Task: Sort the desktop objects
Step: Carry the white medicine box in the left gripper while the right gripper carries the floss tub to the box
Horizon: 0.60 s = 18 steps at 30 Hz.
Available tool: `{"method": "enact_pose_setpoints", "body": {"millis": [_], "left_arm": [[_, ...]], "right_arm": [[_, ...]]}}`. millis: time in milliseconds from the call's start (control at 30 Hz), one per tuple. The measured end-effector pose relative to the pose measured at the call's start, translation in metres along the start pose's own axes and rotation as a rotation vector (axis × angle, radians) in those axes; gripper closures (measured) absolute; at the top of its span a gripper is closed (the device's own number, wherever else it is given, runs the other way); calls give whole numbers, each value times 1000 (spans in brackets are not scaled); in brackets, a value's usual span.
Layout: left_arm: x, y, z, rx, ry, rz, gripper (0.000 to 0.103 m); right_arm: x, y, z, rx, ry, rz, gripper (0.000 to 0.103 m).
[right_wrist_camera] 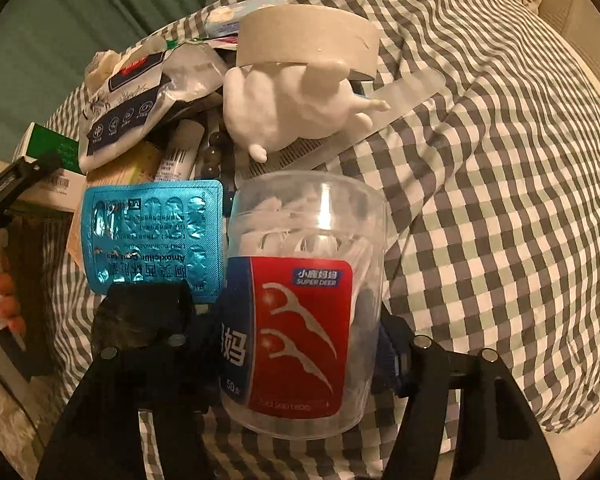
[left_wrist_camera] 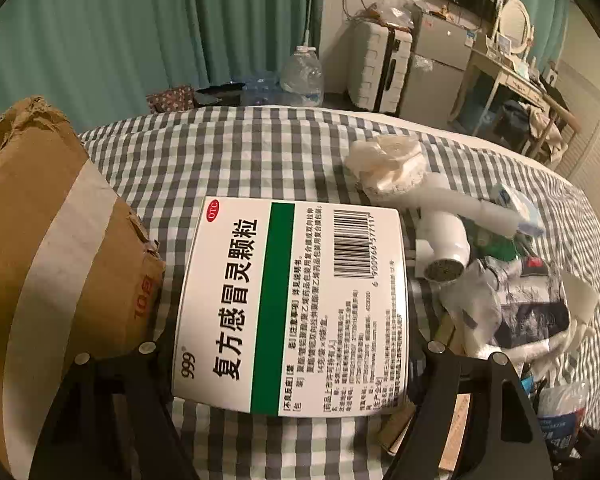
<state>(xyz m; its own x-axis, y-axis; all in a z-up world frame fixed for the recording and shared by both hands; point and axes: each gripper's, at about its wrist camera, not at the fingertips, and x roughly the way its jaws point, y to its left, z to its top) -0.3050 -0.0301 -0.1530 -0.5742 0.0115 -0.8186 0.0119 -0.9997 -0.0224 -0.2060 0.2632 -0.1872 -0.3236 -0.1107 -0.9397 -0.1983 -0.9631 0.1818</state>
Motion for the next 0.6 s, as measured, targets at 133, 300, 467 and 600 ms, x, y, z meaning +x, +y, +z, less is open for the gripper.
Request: {"method": "enact_pose_setpoints", "body": {"millis": [133, 300, 467, 600], "left_arm": [[-19, 2, -11, -25, -8, -14, 23], [-73, 2, -29, -8, -62, -43, 23], [-116, -5, -67, -40, -58, -82, 23], [-131, -7, -94, -59, -23, -138, 23]], "right_arm": [[-7, 3, -4, -8, -27, -3, 41], [-32, 12, -18, -48, -87, -66, 42], [-68, 30, -46, -107, -183, -89, 42], [-85, 28, -55, -99, -197, -55, 42]]}}
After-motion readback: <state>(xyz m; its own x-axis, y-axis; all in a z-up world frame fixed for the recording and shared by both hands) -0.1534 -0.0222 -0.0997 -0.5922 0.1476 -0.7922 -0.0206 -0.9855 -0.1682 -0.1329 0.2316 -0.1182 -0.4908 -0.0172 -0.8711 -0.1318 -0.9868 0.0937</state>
